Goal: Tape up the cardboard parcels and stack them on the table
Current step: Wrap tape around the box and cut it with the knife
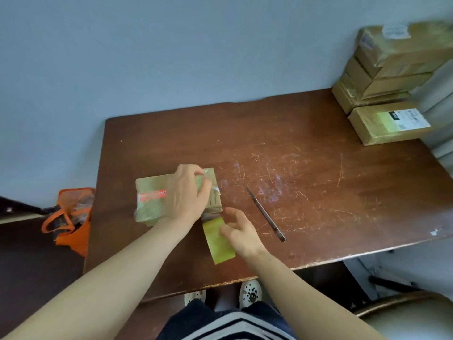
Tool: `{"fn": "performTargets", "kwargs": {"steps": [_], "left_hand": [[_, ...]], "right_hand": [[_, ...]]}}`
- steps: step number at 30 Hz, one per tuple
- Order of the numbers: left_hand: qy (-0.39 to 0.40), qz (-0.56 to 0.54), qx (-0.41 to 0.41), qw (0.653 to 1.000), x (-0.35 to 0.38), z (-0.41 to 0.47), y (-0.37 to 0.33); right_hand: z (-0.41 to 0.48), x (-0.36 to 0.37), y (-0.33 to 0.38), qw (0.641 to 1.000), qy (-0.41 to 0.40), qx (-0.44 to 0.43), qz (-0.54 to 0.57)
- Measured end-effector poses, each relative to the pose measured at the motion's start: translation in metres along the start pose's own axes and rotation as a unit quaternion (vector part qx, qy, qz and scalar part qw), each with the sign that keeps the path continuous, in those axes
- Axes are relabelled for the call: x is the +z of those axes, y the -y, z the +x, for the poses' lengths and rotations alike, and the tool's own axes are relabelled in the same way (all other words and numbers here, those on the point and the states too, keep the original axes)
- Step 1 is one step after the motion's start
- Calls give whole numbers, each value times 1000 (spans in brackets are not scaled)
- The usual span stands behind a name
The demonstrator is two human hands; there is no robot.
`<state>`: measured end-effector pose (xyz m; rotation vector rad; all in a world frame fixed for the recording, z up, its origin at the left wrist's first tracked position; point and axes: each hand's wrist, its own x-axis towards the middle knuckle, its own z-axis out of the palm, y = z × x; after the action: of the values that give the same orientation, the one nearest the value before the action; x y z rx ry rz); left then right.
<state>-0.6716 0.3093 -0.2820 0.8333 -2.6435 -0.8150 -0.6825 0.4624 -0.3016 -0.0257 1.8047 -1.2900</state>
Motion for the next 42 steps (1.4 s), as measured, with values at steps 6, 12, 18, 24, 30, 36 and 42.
{"fn": "performTargets", "kwargs": {"steps": [6,12,18,24,30,36,42], "left_hand": [[351,-94,-367,856,-24,-31,-1],[197,-361,-476,778,4,-49,-5],[116,-385,-490,773,14,-51,-5],[61,-316,-459,828,23,-54,0],[43,-336,-444,829,24,-56,2],[41,-338,-451,825,28,-55,5],[35,-341,-463,817,28,-54,5]], "right_hand": [[1,-9,4,999,32,-27,-21],[4,-27,4,982,-42,-107,-152],[23,-88,-19,879,-191,-28,-437],[26,-96,-17,906,-146,-68,-392],[15,-93,17,973,-57,-115,-191],[17,-77,45,956,9,-56,-287],[15,-76,55,971,41,-73,-222]]}}
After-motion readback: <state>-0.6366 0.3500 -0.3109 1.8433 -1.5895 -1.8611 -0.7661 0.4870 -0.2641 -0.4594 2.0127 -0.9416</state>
